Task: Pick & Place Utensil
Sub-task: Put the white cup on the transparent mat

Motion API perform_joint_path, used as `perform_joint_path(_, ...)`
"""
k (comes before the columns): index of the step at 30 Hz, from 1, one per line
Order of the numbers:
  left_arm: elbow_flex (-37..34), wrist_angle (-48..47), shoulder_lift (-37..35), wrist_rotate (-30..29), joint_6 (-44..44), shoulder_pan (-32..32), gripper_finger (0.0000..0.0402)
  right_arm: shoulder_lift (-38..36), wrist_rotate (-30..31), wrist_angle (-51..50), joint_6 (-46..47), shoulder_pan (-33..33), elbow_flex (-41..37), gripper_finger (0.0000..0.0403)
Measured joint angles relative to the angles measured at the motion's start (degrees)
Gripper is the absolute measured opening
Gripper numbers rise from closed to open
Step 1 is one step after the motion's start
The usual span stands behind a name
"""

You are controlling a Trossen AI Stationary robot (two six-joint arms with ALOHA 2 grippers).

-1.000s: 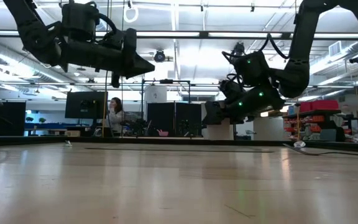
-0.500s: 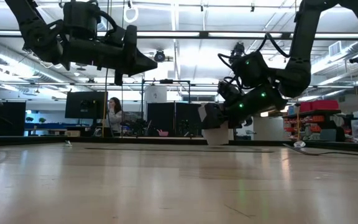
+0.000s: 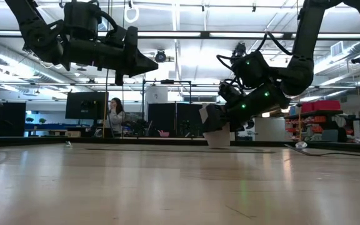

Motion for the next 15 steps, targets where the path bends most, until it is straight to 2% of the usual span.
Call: perform_joint_path(15, 0.0, -0.6, -0.1, 0.0, 0.2, 0.0, 0.0014, -6.2, -0.3, -6.7, -3.6, 0.8, -0.9, 0.0395)
